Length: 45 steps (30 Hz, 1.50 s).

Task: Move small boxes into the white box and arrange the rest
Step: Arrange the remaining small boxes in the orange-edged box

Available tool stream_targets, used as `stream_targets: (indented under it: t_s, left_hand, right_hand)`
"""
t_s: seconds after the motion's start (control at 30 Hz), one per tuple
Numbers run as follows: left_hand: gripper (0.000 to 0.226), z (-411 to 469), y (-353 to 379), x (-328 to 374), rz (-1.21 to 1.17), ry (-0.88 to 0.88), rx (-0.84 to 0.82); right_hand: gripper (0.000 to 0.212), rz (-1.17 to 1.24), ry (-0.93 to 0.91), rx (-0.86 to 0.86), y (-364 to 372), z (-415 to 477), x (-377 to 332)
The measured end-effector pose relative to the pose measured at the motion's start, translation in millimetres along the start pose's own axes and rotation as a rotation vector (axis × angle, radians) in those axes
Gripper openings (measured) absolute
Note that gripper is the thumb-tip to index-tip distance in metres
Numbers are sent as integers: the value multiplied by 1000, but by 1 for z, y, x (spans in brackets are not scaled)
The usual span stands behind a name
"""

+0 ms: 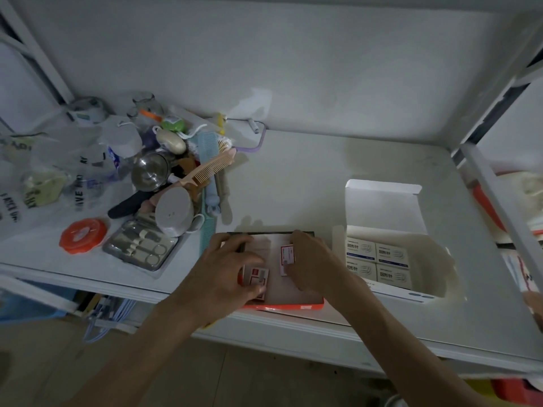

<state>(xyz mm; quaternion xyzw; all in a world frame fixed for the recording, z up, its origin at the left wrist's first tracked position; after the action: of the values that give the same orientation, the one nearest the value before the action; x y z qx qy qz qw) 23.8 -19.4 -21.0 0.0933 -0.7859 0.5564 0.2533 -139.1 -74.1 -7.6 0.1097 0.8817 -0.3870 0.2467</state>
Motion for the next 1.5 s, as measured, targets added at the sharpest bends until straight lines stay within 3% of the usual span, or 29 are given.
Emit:
stream_targets:
  t_s: [0.13, 0.4, 0.63, 0.77, 0.83, 0.97, 1.2, 1.37, 1.5]
  left_hand:
    - [33, -5, 5, -1, 41, -3, 8]
    - [77, -17, 14, -9, 126, 11, -54]
    - [67, -19, 14, -8, 118, 13, -17]
    - [66, -19, 15, -8, 127, 33, 5]
    - [65, -19, 16, -9, 114, 43, 18]
    - [66, -18, 16, -7, 119, 52, 26]
    - [65, -18, 17, -9, 114, 58, 38]
    - [63, -20, 16, -7, 112, 62, 37]
    - [61, -20, 16, -8, 116, 63, 37]
  right_hand:
    - [40, -90, -53, -58, -2, 2, -1]
    - [49, -201, -191, -6, 4, -4, -5]
    - [32, -179, -277, -71, 5, -9, -9]
    - [44, -114, -282, -64, 8, -11, -1]
    - [42, -201, -252, 7, 8, -11, 3]
    - [35, -224, -255, -134, 12, -8, -4]
    - [41, -123, -257, -149, 13, -6, -5]
    - [40, -313, -309, -156, 10, -6, -11]
    - [42, -293, -287, -278, 4, -11, -10]
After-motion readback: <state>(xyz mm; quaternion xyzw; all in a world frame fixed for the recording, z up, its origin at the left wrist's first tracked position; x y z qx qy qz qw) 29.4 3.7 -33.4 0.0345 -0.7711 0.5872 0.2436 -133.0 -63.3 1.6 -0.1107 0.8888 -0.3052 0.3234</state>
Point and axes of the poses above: each hand's wrist, its own z-axis towards the middle knuckle, its own y-axis out of the palm, x = y × z, the point moved 2 cm from there along z, towards the middle knuckle, and after that the axes turned 14 degrees about -x, right-handed, at the moved point
